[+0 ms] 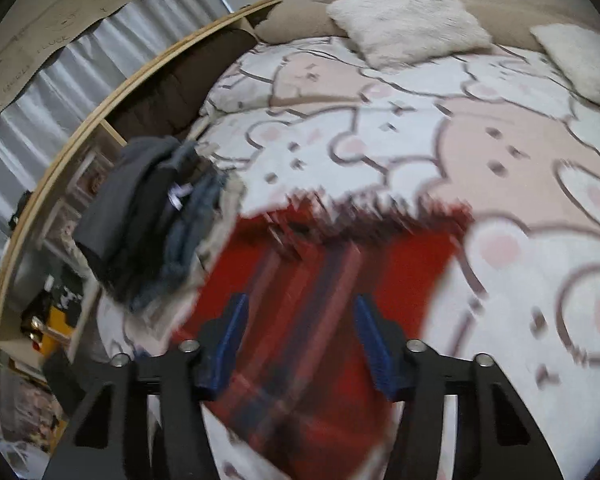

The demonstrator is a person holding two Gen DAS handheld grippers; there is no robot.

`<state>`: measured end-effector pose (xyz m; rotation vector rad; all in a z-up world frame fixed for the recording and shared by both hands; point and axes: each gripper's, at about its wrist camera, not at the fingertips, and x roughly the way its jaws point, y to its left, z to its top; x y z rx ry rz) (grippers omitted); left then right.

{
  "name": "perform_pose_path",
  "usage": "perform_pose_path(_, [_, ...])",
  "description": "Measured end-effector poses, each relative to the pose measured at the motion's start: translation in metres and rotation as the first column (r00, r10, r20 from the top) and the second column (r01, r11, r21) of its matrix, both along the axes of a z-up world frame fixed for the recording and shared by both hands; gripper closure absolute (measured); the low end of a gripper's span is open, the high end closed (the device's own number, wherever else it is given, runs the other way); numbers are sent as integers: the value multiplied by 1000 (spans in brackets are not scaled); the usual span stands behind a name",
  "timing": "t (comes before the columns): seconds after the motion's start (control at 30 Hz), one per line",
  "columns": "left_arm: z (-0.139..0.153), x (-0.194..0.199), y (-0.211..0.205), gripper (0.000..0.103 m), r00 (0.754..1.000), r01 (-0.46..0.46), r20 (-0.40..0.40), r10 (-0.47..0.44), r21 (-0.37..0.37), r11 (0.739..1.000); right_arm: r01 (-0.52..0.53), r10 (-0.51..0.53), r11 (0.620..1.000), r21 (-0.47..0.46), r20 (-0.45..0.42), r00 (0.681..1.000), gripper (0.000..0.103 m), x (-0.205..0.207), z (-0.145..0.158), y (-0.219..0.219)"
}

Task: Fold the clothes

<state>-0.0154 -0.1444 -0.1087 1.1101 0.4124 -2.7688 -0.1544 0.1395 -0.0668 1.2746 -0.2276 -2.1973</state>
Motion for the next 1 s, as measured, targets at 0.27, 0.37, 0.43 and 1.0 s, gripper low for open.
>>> perform_pose_path(0.27, [38, -70, 71, 42, 942, 335, 0, -335, 22, 942, -103, 112, 987, 126, -66, 991, 50, 64, -40, -26])
perform_pose_path(0.37, [27, -117, 108, 42, 893, 440, 82, -443, 56, 896, -98, 111, 985, 139, -89, 990, 50, 72, -43, -25])
perform_pose_path(0.43, [13, -155, 131, 42, 861, 485, 147, -488, 58, 873, -94, 106, 989, 119, -99, 989, 50, 75, -43, -20])
perform_pose_path(1.0, [20, -265, 54, 42, 923, 354, 229, -308, -194, 915, 12, 5, 996, 93, -179, 984, 49, 88, -48, 14])
